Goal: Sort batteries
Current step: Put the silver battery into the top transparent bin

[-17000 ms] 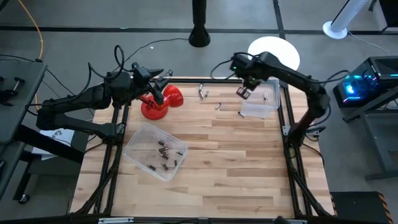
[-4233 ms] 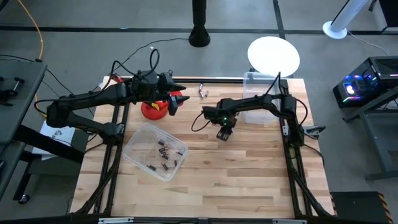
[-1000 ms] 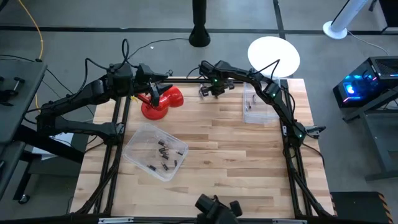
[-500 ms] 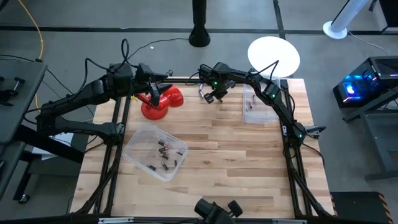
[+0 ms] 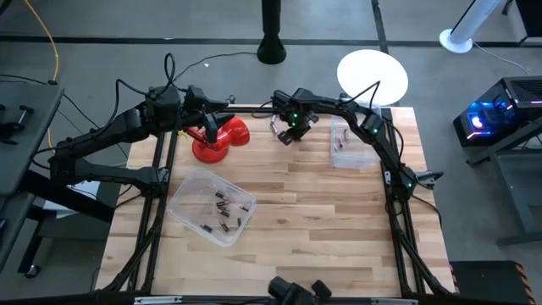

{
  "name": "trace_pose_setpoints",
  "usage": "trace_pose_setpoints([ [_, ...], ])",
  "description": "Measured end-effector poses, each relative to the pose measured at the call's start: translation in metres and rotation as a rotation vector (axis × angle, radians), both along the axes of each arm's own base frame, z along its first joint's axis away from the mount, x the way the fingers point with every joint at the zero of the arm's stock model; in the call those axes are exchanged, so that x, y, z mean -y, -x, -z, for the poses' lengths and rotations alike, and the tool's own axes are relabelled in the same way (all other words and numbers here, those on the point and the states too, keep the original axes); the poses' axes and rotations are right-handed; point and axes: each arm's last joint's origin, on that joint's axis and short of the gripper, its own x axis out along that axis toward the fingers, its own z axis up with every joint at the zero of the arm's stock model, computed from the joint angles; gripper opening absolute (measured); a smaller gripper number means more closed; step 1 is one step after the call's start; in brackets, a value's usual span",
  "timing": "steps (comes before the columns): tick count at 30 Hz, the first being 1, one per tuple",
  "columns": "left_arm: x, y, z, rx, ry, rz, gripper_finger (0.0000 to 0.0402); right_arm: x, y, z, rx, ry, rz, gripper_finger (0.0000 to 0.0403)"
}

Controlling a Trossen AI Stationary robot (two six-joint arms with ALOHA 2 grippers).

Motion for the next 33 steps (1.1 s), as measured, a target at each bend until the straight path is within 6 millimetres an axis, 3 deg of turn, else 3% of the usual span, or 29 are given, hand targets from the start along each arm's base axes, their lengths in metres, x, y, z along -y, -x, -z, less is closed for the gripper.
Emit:
trace_pose_setpoints([
  [5, 0.000, 0.000, 0.000, 0.001, 0.001, -0.002, 0.0227, -0.013, 0.002, 0.012, -0.027, -0.017, -0.062, 0.0116],
  [9, 0.000, 0.000, 0.000, 0.004, 0.007, -0.006, 0.0227, -0.028, -0.003, 0.009, -0.059, 0.017, -0.162, 0.0044],
  [11, 0.000, 0.000, 0.000, 0.006, 0.011, -0.013, 0.0227, -0.033, -0.004, 0.003, -0.049, 0.025, -0.184, 0.0016],
  [15, -0.001, 0.000, 0.000, 0.007, 0.007, -0.027, 0.0227, -0.047, -0.005, -0.022, -0.022, 0.061, -0.234, 0.0018],
  [19, -0.001, -0.002, -0.001, 0.023, 0.001, -0.028, 0.0227, -0.057, -0.003, -0.073, 0.099, 0.143, -0.248, 0.0007],
  [25, -0.005, -0.011, 0.003, 0.014, 0.005, -0.028, 0.0227, -0.065, 0.023, -0.152, 0.242, 0.290, -0.185, 0.0005],
  [28, -0.007, -0.019, 0.006, 0.013, 0.019, -0.015, 0.0227, -0.074, 0.049, -0.193, 0.266, 0.369, -0.137, 0.0003],
  [33, -0.010, -0.039, 0.012, 0.041, 0.041, 0.071, 0.0227, -0.079, 0.097, -0.229, 0.157, 0.437, -0.028, 0.0002],
])
